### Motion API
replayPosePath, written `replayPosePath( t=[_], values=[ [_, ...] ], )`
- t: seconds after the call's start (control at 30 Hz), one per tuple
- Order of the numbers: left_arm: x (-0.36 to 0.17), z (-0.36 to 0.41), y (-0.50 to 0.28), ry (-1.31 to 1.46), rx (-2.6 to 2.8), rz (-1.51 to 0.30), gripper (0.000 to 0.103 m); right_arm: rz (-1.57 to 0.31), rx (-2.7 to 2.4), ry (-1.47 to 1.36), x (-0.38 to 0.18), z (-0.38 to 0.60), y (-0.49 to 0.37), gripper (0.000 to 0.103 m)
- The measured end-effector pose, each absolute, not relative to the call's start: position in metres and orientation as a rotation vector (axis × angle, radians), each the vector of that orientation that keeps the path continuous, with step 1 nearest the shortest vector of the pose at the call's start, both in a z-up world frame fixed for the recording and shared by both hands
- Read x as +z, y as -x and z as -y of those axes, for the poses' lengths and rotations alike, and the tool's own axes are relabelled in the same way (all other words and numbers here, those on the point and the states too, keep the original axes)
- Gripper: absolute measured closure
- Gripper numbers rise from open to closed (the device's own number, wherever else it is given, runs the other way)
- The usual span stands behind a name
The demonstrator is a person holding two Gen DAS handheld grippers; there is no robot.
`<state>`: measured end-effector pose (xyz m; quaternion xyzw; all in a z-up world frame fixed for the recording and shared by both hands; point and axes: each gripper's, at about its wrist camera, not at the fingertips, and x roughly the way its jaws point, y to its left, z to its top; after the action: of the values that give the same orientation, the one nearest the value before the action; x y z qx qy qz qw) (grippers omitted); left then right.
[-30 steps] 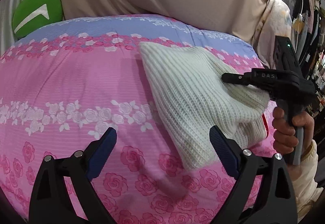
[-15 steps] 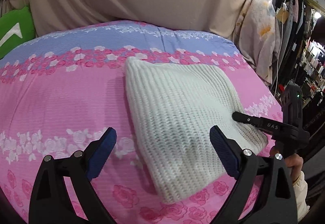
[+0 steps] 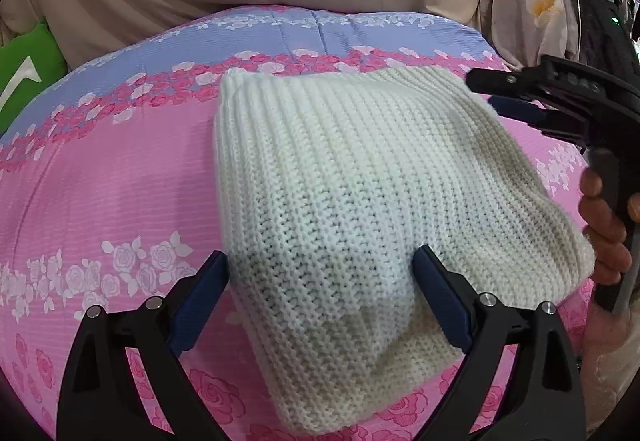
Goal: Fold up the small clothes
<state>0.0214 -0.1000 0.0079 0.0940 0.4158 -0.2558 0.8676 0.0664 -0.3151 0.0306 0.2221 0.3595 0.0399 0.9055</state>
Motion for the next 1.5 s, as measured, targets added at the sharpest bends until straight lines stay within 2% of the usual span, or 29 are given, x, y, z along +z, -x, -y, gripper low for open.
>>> replayPosePath(
  t=[0.07, 0.1, 0.13, 0.3, 0.43, 0.5, 0.6, 0.67, 0.73, 0.8, 0.93, 1.07, 1.1, 1.13, 1.2, 1.23, 1.37, 1.43, 1.5],
  values=[
    [0.008, 0.1, -0.021, -0.198, -0.531, -0.872, 0.012, -0.814, 0.077, -0.436, 0.024, 0.312, -0.092, 0.066],
    [0.008, 0.1, -0.022, -0.197, -0.529, -0.873, 0.012, -0.835, 0.05, -0.423, 0.024, 0.312, -0.101, 0.086],
    [0.008, 0.101, -0.022, -0.197, -0.528, -0.873, 0.012, -0.817, 0.058, -0.429, 0.029, 0.311, -0.104, 0.088],
    [0.007, 0.102, -0.024, -0.189, -0.523, -0.881, 0.011, -0.631, 0.119, -0.442, 0.063, 0.306, -0.085, 0.09],
    [0.003, 0.103, -0.026, -0.188, -0.523, -0.896, 0.011, -0.834, -0.01, -0.387, 0.012, 0.312, -0.116, 0.087],
    [0.002, 0.103, -0.027, -0.187, -0.52, -0.9, 0.011, -0.807, 0.02, -0.489, 0.006, 0.323, -0.107, 0.087],
    [0.002, 0.099, -0.026, -0.174, -0.525, -0.911, 0.01, -0.739, -0.004, -0.488, 0.029, 0.323, -0.077, 0.079],
    [0.008, 0.092, -0.022, -0.146, -0.548, -0.916, 0.011, -0.693, 0.022, -0.457, 0.045, 0.316, -0.044, 0.078],
    [0.014, 0.083, -0.012, -0.132, -0.586, -0.912, 0.011, -0.67, 0.056, -0.428, 0.051, 0.31, -0.008, 0.065],
    [0.018, 0.074, 0.0, -0.135, -0.62, -0.909, 0.011, -0.681, 0.09, -0.398, 0.047, 0.302, 0.024, 0.06],
    [0.018, 0.064, 0.029, -0.159, -0.7, -0.925, 0.01, -0.738, 0.169, -0.42, 0.023, 0.284, 0.065, 0.058],
    [-0.001, 0.074, 0.037, -0.197, -0.705, -0.951, 0.01, -0.778, 0.185, -0.453, -0.002, 0.27, 0.062, 0.056],
    [-0.006, 0.077, 0.035, -0.209, -0.69, -0.953, 0.01, -0.78, 0.178, -0.448, -0.004, 0.268, 0.06, 0.059],
    [-0.011, 0.078, 0.033, -0.221, -0.675, -0.956, 0.01, -0.774, 0.17, -0.442, -0.004, 0.267, 0.059, 0.073],
    [-0.02, 0.078, 0.027, -0.245, -0.619, -0.971, 0.014, -0.731, 0.17, -0.444, 0.007, 0.269, 0.062, 0.092],
    [-0.022, 0.075, 0.024, -0.246, -0.601, -0.981, 0.02, -0.69, 0.167, -0.447, 0.017, 0.272, 0.069, 0.093],
    [-0.021, 0.055, 0.012, -0.195, -0.537, -0.993, 0.031, -0.572, 0.172, -0.496, 0.047, 0.29, 0.103, 0.094],
    [-0.021, 0.048, 0.007, -0.177, -0.519, -0.992, 0.033, -0.629, 0.095, -0.454, 0.031, 0.295, 0.101, 0.095],
    [-0.024, 0.047, 0.005, -0.173, -0.52, -0.998, 0.033, -0.77, 0.017, -0.443, -0.007, 0.298, 0.085, 0.095]
  ],
)
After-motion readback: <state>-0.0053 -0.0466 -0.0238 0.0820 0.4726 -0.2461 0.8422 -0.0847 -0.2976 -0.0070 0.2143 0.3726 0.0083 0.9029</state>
